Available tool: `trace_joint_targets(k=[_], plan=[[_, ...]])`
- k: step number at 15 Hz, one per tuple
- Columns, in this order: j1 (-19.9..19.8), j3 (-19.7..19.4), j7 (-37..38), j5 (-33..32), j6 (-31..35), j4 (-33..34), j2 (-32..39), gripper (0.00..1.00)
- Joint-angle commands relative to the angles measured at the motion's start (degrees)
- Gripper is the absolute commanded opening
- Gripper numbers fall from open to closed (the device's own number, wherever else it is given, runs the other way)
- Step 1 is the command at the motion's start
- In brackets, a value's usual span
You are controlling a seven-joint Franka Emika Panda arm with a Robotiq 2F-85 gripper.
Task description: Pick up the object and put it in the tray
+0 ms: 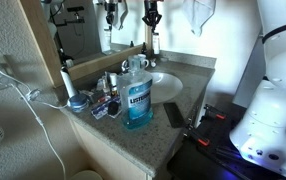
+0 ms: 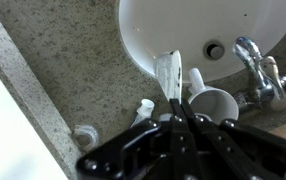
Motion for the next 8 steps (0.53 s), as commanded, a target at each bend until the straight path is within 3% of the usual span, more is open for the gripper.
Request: trace_joint_targets(k=[1, 8], plan=[[3.72, 0.53, 2.32, -2.40, -4.16, 1.15, -3.73, 0.01], [11.76, 3.13, 3.21, -3.35, -1.30, 1.74, -4.19, 0.01]])
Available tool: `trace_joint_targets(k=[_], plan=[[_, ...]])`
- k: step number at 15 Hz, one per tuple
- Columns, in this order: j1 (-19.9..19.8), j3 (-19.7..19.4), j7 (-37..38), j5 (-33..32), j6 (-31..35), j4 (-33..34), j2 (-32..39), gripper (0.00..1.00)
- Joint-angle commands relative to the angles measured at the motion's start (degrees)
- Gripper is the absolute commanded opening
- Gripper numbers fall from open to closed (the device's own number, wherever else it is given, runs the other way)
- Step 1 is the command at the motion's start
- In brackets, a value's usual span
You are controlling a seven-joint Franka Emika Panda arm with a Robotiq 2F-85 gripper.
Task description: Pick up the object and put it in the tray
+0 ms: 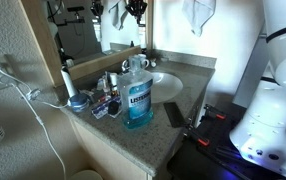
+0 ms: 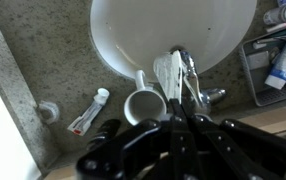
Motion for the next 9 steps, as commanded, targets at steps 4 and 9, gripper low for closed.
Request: trace_joint_targets(k=[4, 9], plan=[[5.08, 1.64, 2.50, -0.10, 6.43, -3.78, -2.48, 0.01], [7.70, 3.20, 1.59, 0.71, 12.03, -8.70, -4.49, 0.01]])
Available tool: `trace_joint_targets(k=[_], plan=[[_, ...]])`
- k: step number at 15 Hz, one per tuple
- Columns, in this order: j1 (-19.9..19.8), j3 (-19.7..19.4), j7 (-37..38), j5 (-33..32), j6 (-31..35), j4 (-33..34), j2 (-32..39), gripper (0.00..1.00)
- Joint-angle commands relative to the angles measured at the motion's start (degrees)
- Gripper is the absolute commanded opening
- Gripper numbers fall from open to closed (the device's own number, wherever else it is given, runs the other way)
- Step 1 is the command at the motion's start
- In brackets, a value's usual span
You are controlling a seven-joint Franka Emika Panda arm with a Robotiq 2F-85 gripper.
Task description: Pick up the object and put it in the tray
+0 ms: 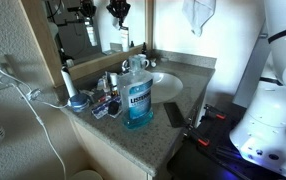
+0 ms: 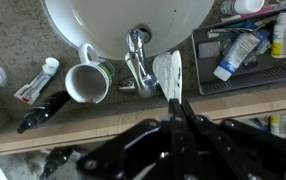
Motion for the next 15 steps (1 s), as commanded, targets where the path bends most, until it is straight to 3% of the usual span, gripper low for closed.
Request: trace_joint_targets(k=[1, 9, 15], plan=[[1.33, 1.39, -0.06, 0.90, 4.45, -6.73, -3.96, 0.01], [3.44, 4.60, -0.86, 1.01, 15.27, -13.96, -5.14, 0.01], [2.62, 8.42, -1.50, 0.16, 20.13, -15.97, -3.38, 0.01]])
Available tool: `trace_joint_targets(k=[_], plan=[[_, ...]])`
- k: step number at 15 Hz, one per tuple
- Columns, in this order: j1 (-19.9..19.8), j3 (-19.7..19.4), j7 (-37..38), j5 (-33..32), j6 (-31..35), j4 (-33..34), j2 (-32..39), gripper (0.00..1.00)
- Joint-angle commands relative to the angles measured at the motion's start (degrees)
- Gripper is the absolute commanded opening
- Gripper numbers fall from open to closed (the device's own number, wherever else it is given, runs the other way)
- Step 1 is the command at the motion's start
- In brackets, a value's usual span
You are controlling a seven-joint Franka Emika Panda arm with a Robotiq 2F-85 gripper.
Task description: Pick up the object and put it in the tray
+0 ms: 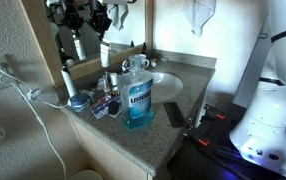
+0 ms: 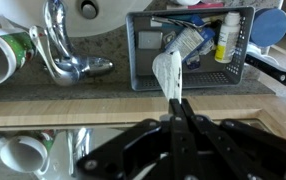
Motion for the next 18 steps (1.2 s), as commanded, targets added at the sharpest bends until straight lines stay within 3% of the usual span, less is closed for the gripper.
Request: trace_joint_targets(k=[1, 18], plan=[[-0.75, 1.70, -1.22, -0.49, 3.04, -2.29, -0.49, 0.01], [-0.97, 4.45, -7.13, 1.79, 7.93, 4.63, 10.52, 0.01]])
